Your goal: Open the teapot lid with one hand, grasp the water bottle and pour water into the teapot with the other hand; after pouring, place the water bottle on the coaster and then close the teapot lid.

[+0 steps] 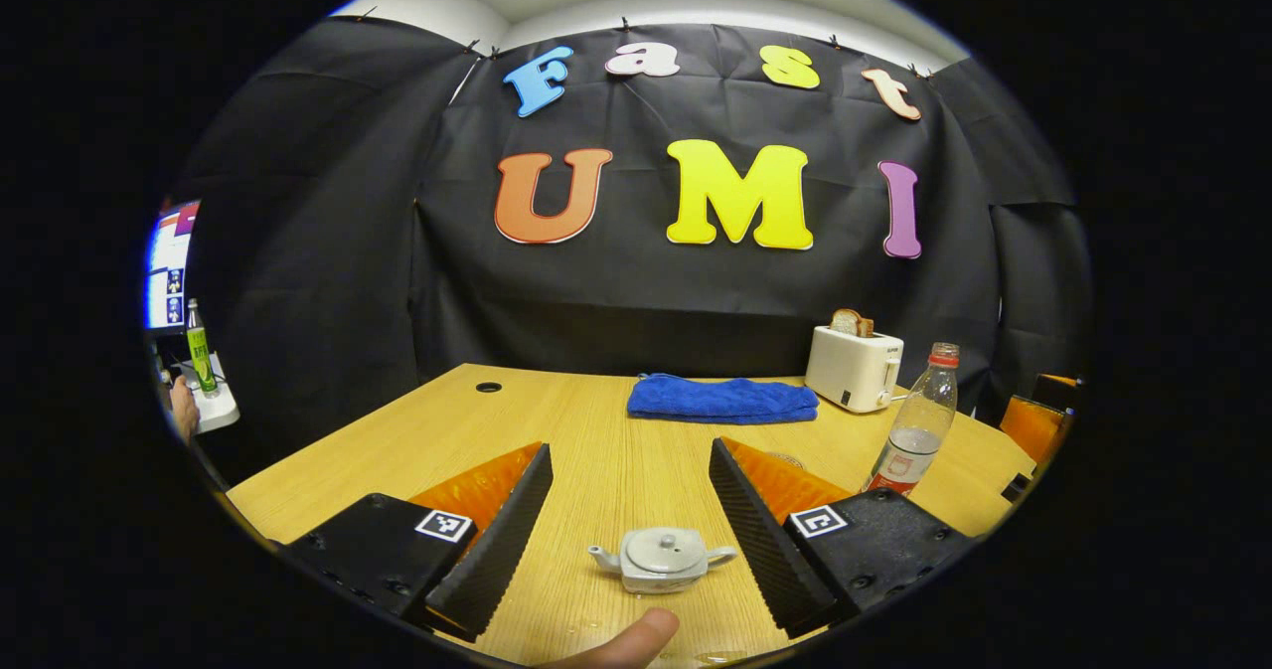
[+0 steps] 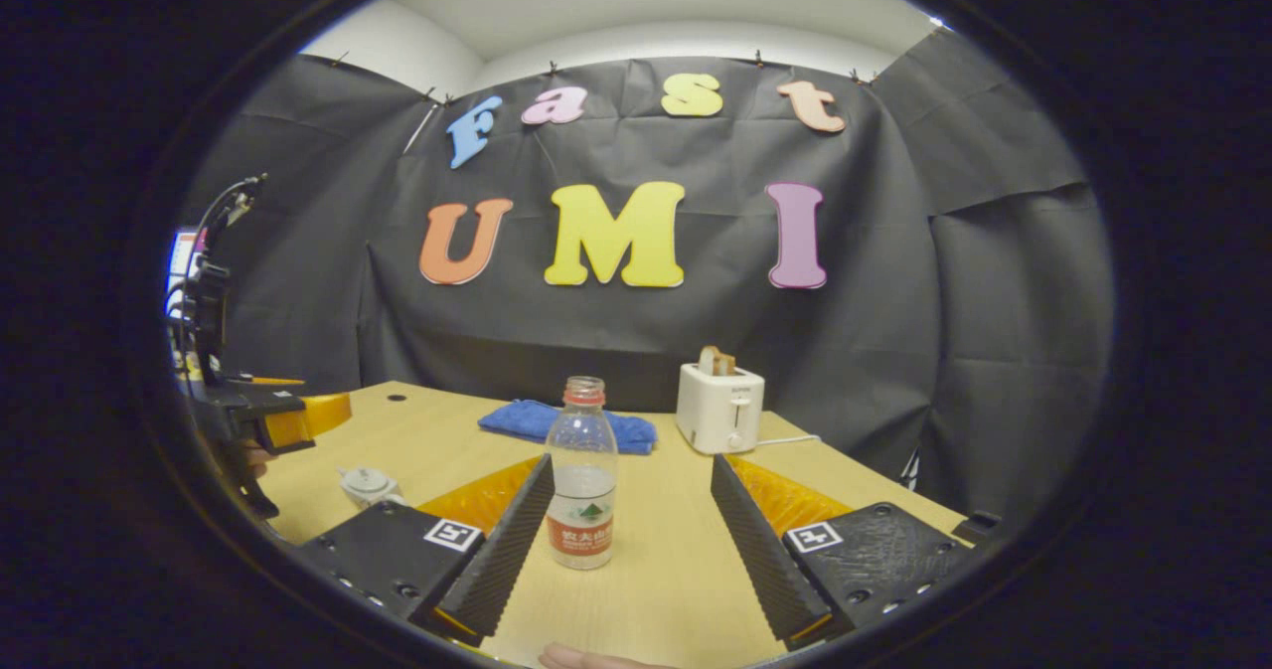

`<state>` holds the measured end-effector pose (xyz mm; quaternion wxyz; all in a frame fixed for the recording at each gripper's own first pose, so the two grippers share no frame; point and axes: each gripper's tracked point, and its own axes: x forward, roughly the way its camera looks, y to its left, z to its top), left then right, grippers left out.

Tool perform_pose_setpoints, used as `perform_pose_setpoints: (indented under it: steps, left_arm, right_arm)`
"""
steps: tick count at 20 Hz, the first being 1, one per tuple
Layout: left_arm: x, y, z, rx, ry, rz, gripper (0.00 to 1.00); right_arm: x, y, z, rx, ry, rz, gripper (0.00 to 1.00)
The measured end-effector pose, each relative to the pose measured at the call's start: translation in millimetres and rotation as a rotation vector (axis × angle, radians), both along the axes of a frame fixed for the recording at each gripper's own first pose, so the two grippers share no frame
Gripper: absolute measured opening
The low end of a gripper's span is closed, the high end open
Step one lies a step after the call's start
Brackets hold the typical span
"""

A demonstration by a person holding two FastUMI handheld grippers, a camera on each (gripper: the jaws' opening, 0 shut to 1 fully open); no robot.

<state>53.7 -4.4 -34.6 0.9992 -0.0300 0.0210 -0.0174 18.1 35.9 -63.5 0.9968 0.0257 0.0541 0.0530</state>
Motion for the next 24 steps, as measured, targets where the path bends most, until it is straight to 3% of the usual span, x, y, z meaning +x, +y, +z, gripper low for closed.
perform_pose_setpoints:
  steps: [2, 7, 10, 14, 19, 21, 24]
  left_arm:
    - [11, -5, -18, 0.014, 0.028, -0.001, 1.00]
    - [20, -14, -46, 0.059, 0.091, -0.013, 0.99]
    - [23, -20, -54, 0.063, 0.114, -0.034, 0.96]
    - [26, -28, -71, 0.090, 0.165, -0.065, 0.81]
    - [33, -25, -72, 0.066, 0.155, -0.065, 0.57]
    - [35, -23, -72, 0.048, 0.147, -0.069, 0.42]
    - [36, -24, -71, 0.061, 0.133, -0.070, 0.30]
  right_arm:
    - [-4, 13, -1, -0.004, 0.001, 0.045, 0.95]
    - [-3, 3, 2, -0.083, -0.047, -0.008, 0.95]
    - [-3, 8, -7, -0.074, -0.024, 0.012, 0.98]
    - [-1, 4, -15, -0.067, 0.004, 0.003, 0.98]
    - [0, 5, -19, -0.061, 0.011, 0.004, 0.96]
    - [1, 7, -24, -0.061, 0.020, 0.014, 0.96]
    - [4, 11, -30, -0.057, 0.025, 0.020, 0.96]
